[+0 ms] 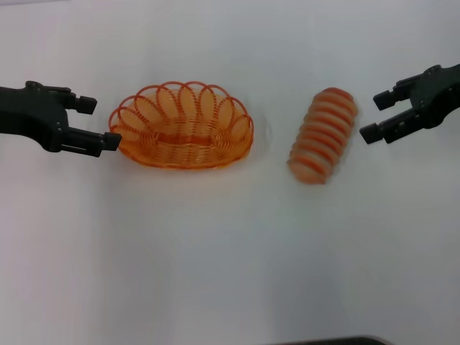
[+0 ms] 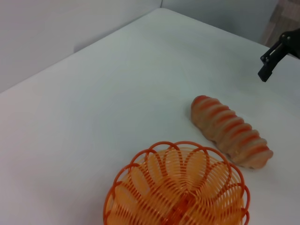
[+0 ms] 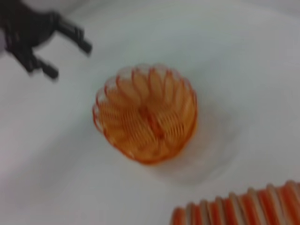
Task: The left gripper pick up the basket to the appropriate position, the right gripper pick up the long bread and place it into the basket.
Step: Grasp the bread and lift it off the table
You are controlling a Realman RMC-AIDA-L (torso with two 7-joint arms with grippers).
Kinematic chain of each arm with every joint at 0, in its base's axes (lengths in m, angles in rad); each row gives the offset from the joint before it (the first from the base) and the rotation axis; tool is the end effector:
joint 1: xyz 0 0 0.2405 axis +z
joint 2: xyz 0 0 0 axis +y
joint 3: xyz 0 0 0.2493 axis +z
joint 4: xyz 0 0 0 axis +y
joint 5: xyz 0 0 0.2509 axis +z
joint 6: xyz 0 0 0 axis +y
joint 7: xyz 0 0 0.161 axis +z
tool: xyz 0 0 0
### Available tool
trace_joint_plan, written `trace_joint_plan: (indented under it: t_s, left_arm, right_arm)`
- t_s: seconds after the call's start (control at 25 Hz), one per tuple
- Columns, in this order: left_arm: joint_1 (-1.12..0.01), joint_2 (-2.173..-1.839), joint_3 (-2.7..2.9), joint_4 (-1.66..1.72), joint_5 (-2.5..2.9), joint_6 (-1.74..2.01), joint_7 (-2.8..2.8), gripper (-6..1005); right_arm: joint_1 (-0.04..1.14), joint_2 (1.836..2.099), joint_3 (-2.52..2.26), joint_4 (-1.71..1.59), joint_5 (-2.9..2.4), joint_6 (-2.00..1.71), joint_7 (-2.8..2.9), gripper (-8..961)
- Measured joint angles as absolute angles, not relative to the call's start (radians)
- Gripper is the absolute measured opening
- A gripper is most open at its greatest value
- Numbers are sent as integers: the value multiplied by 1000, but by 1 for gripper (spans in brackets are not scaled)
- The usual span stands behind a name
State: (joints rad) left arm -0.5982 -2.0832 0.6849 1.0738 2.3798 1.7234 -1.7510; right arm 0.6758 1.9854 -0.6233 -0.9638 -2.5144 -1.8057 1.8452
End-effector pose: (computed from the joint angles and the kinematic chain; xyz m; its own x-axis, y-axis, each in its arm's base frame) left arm -0.2480 0.3823 0.0525 0.8825 0.4433 0.1572 0.4675 -0.8634 -0.1897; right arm 0.2645 0.3847 0.0765 0.8145 -0.5778 -0.0520 -0.5786 -0.8024 -0.1464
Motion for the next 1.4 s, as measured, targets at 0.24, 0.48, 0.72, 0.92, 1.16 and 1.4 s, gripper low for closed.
trace_joint_plan:
  t_s: [0.24,0.48,0.72,0.92,1.16,1.4]
  left_arm:
    - [-592,-2084,683,1075,2380,1709,-1751,871]
    - [-581,-2086,681,1075,2381,1695,-1754,871]
    - [-574,-2087,668,1068,2383,1680,-1761,871]
    - [-569,-2086,629,1063,2378,1667,-1763,871]
    - [-565,-2091,584,1060,2375,1647,-1774,871]
    - [-562,-2094,567,1058,2373,1615,-1775,871]
  right_arm:
    - [773,2012,-681,-988,-2717,-1783,1826,933]
    - [851,2043,-771,-1000,-2846,-1728,1817,934]
    - [890,2063,-861,-1010,-2899,-1692,1780,935]
    - [904,2073,-901,-1012,-2916,-1679,1737,934]
    - [912,2074,-898,-1014,-2917,-1672,1702,933]
    - [916,2077,-873,-1011,-2904,-1682,1772,932]
